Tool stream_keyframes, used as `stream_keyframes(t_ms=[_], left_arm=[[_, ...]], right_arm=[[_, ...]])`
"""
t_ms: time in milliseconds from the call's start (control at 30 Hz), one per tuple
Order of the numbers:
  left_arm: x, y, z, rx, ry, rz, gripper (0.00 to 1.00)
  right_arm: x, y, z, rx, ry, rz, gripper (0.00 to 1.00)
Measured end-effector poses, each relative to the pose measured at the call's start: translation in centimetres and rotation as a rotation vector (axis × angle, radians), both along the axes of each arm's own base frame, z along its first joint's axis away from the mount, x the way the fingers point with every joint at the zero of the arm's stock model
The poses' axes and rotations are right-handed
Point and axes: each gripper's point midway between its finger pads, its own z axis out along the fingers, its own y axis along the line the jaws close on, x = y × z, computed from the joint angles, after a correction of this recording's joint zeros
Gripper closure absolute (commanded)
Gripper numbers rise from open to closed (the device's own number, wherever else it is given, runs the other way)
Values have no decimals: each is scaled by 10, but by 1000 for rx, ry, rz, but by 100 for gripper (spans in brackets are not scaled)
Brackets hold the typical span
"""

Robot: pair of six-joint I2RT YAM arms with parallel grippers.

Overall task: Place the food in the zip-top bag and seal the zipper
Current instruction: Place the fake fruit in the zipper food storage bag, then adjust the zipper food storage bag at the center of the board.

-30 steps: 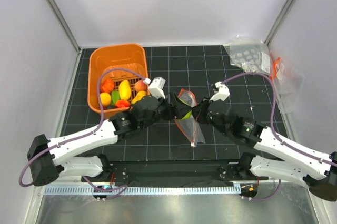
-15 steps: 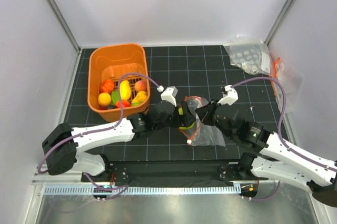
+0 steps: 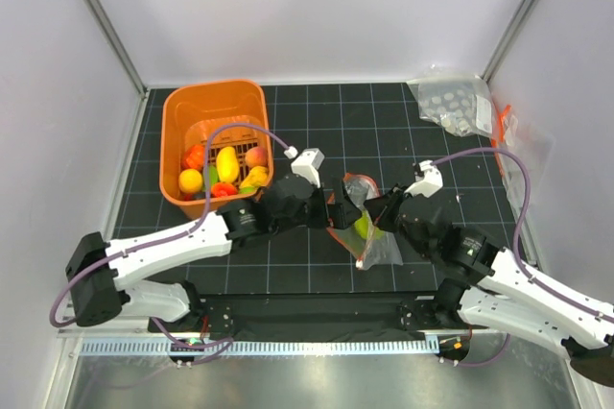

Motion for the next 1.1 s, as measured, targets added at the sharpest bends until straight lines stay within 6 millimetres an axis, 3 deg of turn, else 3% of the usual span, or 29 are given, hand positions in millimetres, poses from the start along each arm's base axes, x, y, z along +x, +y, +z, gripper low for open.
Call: stream_keyframes(t_ms=[200,367,433,533,567,767,867,1100], left_arm=[[-4,30,11,80,-12,37,10],[-5,44,-9,156,11,66,9],[-5,47,-21,178,24,75,14],[-3,44,-42,210,52,88,38],[-1,42,-48,219,58,91,50],[1,37,-62,244,78,97,87],[2,34,-59,223,78,99,100],[-2,35,-46,184,59,87,100]], right_arm=[[0,-1,-2,-7,4,-1,99],[-1,-2,0,-2,-2,1,99],[-1,-2,1,-2,-2,1,99],[-2,-3,2,0,-4,2,99],[-2,-4,2,0,-5,2,99],[-8,-12,-1,-30,-2,13,99],[-11,-15,-2,-55,1,19,99],[-14,-19,-6,-128,23,43,99]])
